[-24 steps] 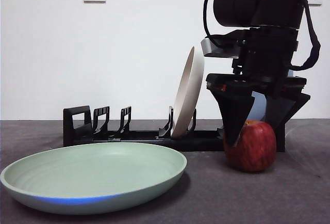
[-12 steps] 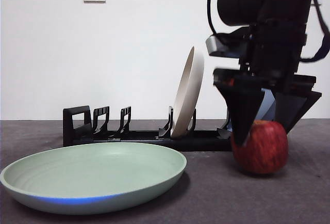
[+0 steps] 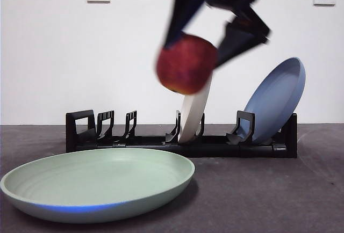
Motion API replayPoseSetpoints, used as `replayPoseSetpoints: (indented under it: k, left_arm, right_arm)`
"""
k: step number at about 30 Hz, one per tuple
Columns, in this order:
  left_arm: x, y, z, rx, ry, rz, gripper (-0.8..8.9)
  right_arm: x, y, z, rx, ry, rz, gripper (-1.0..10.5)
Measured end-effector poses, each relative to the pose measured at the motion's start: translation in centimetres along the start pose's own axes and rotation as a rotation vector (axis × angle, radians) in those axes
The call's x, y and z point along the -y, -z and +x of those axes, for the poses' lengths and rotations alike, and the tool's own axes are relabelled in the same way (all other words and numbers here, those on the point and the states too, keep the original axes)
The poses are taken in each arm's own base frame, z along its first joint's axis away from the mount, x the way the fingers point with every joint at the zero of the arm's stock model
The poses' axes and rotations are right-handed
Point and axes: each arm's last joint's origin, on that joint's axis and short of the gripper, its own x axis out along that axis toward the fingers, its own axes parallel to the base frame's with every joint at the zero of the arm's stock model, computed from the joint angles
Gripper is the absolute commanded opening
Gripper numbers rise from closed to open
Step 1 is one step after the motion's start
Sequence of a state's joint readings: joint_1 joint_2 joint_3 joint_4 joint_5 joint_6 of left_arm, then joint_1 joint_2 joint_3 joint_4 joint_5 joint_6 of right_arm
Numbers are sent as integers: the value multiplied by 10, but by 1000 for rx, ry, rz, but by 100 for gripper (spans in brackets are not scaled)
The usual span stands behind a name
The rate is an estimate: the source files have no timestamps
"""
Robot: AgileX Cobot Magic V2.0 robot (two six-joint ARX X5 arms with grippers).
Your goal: Take the green plate from the plate rack,put the plate on the table,take the apple from the table,put the apple in the plate
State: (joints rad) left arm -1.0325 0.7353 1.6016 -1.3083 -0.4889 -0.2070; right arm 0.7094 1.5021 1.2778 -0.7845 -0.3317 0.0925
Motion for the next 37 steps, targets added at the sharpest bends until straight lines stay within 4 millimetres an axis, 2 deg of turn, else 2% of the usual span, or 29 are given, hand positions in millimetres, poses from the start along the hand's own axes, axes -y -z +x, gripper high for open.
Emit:
replayPoseSetpoints:
  k: [7,13,25,37]
  left_arm:
    - [0,2,0,-20,19,-7,259]
    - [0,2,0,-21,21,-7,259]
    - [1,2,0,-27,47,-7,259]
    - [2,2,0,-31,64,-7,259]
  right_arm:
    - [-53,-7,3,65,18,-140,-12]
    - [-73,-5,11,81,45,-190,-12]
    - [-67,-10,76,16,86,-189,-12]
    - [-51,1,133,-127,164,-170,-12]
